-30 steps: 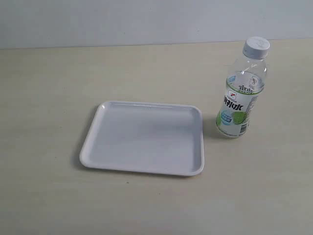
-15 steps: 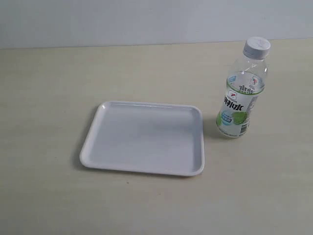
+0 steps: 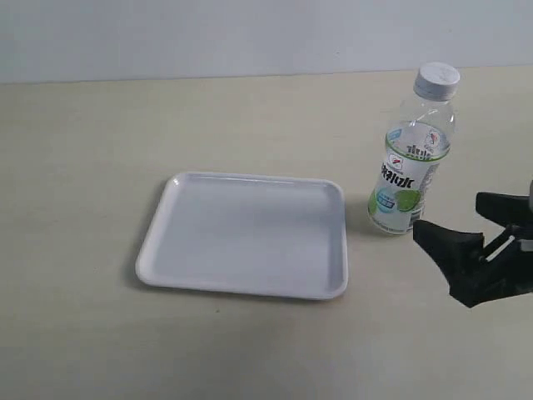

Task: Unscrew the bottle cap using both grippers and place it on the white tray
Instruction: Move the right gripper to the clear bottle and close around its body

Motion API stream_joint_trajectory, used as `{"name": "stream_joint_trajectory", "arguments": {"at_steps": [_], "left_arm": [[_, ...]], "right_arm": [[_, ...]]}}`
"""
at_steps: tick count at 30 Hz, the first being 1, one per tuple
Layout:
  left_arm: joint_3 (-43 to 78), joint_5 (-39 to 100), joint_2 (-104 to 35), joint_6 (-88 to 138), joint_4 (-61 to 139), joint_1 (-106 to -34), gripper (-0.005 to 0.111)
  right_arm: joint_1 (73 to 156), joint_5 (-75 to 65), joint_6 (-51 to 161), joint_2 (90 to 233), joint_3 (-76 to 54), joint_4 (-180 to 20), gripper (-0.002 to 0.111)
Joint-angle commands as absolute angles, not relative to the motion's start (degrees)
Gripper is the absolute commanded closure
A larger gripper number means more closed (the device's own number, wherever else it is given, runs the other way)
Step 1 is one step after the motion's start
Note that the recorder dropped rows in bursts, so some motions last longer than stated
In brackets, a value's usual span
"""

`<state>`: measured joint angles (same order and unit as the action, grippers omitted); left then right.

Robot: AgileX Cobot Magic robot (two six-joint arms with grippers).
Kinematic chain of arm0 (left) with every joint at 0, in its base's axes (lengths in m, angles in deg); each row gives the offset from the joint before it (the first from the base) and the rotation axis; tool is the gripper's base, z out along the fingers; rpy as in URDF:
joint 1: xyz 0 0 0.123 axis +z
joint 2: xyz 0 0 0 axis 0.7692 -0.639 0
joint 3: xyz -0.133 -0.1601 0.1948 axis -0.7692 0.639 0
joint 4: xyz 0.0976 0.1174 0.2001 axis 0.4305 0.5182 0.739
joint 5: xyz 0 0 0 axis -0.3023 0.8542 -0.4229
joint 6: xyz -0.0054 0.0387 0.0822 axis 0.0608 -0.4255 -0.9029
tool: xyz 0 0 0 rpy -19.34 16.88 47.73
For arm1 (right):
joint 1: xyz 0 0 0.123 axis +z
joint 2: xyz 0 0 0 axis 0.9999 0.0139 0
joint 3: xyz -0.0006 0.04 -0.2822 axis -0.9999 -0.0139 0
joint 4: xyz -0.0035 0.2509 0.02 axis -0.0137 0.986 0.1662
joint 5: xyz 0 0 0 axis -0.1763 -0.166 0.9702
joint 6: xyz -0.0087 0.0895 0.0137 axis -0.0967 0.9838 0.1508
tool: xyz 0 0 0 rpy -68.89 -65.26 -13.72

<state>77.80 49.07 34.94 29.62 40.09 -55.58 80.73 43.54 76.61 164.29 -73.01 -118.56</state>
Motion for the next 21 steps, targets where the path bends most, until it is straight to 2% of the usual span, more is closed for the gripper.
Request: {"name": "stream_joint_trajectory", "arguments": {"at_steps": [1, 10, 21], "left_arm": [[78.0, 48.8, 35.3, 29.5, 40.0, -55.5, 0.107], [78.0, 48.8, 35.3, 29.4, 40.0, -55.5, 0.107], [78.0, 48.8, 35.3, 29.4, 40.0, -55.5, 0.107]], "right_arm": [[80.4, 53.6, 71.7, 173.7, -72.0, -117.2, 0.026], [80.4, 53.7, 70.3, 187.9, -63.6, -115.7, 0.026], [80.5, 54.4, 68.1, 195.3, -55.4, -116.5, 0.026]]}}
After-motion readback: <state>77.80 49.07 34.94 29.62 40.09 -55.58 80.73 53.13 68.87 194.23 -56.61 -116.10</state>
